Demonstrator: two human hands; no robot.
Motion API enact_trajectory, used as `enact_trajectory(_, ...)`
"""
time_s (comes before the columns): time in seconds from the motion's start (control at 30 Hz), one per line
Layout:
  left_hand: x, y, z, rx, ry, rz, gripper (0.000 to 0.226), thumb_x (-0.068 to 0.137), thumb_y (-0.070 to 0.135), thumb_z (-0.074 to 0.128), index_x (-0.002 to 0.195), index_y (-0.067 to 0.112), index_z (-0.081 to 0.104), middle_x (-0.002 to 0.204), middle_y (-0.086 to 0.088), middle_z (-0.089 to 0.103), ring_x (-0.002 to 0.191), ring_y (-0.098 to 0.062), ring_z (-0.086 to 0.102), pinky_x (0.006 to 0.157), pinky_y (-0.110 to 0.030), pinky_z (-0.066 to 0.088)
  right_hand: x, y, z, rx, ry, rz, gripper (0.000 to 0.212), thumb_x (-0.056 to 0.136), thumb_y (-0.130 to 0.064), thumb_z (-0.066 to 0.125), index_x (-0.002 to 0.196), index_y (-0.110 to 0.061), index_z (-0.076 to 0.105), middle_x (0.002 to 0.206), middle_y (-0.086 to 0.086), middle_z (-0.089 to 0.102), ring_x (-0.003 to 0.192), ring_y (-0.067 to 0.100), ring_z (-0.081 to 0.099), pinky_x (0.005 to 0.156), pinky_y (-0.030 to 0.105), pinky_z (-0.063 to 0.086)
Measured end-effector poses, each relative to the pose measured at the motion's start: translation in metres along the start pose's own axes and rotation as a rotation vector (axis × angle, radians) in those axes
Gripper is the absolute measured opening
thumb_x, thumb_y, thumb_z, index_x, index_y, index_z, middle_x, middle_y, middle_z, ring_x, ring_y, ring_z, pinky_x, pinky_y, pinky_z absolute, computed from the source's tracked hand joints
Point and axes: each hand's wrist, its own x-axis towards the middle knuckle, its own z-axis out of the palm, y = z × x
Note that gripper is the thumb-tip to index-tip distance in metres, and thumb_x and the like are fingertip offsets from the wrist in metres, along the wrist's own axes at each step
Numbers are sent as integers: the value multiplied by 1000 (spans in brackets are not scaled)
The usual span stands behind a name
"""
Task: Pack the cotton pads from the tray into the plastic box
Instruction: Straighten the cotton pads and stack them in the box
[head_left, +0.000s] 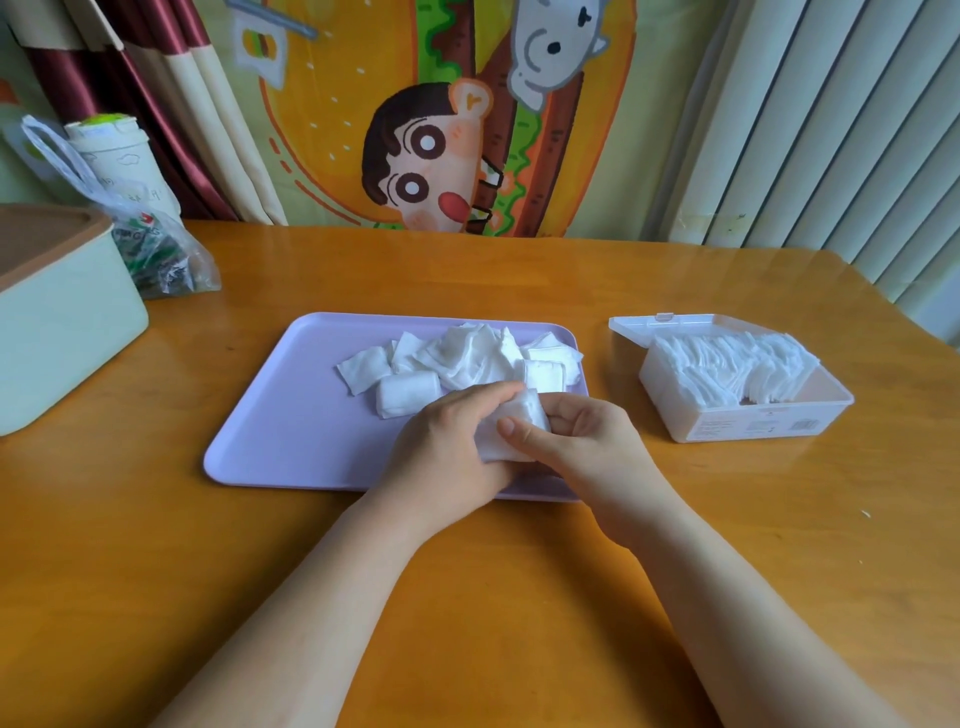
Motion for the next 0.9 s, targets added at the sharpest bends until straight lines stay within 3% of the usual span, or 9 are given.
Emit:
enact_trajectory(0.2, 1, 2, -3, -23, -70, -53, 73, 66, 63, 88, 133, 44, 65, 126, 23, 68, 117, 4, 61, 99, -30, 54, 0, 0, 5, 0, 84, 41, 27, 91, -20, 84, 106, -1, 72, 95, 18, 81, 89, 33, 80, 83, 61, 64)
enact_trajectory(0.33, -2, 3, -15, -7, -100, -9, 72, 75, 66, 81, 138, 34, 63, 122, 40, 54, 116, 32, 39, 101, -1, 35, 2, -1, 8, -32, 130, 55, 27, 95, -24, 79, 105, -2, 67, 93, 18, 80, 89, 36, 80, 84, 62, 63)
enact_trajectory(0.37, -1, 1, -18, 28, -58, -3, 73, 80, 72, 72, 139, 31, 63, 129, 35, 55, 121, 29, 39, 105, -4, 36, 3, -1, 8, -19, 142, 54, 29, 97, -25, 76, 108, -2, 64, 93, 19, 80, 90, 37, 80, 87, 60, 63)
enact_trajectory(0.43, 1, -9, -27, 146, 63, -32, 71, 88, 71, 56, 139, 22, 65, 142, 14, 61, 135, 3, 49, 112, -25, 43, 5, -1, 10, 33, 140, 56, 34, 100, -27, 72, 116, 0, 59, 98, 20, 80, 92, 37, 80, 89, 55, 64)
enact_trajectory(0.5, 4, -26, -32, 326, 141, -60, 55, 93, 49, 56, 130, 11, 68, 135, -3, 68, 131, -23, 58, 106, -40, 50, 8, -1, 9, 44, 134, 74, 38, 102, -29, 70, 122, 0, 57, 102, 19, 80, 90, 39, 79, 87, 51, 65)
enact_trajectory(0.57, 5, -37, -33, 420, 81, -128, 35, 93, 26, 60, 120, 6, 68, 124, -9, 70, 122, -33, 62, 98, -45, 53, 11, -1, 8, 35, 129, 97, 37, 103, -29, 69, 125, -1, 57, 101, 19, 80, 86, 40, 79, 84, 48, 66)
enact_trajectory(0.63, 5, -38, -33, 410, 53, -147, 25, 94, 17, 59, 115, 9, 69, 119, -6, 71, 117, -31, 63, 92, -45, 54, 15, 0, 8, 29, 126, 123, 35, 103, -28, 68, 125, -3, 59, 102, 17, 80, 85, 39, 80, 83, 47, 66)
enact_trajectory(0.8, 4, -32, -28, 258, 28, -66, 21, 96, 17, 59, 107, 21, 76, 105, 9, 74, 104, -18, 65, 83, -39, 57, 18, 2, 3, 64, 106, 109, 32, 100, -17, 72, 128, -4, 64, 109, 18, 80, 99, 37, 79, 93, 52, 63)
enact_trajectory(0.9, 4, -34, -30, 136, 6, -122, 25, 96, 25, 68, 119, 32, 74, 114, 13, 72, 106, -11, 65, 90, -35, 57, 14, 7, -1, 12, 156, 2, 24, 100, -11, 70, 124, -10, 70, 110, 13, 80, 108, 34, 76, 101, 52, 59)
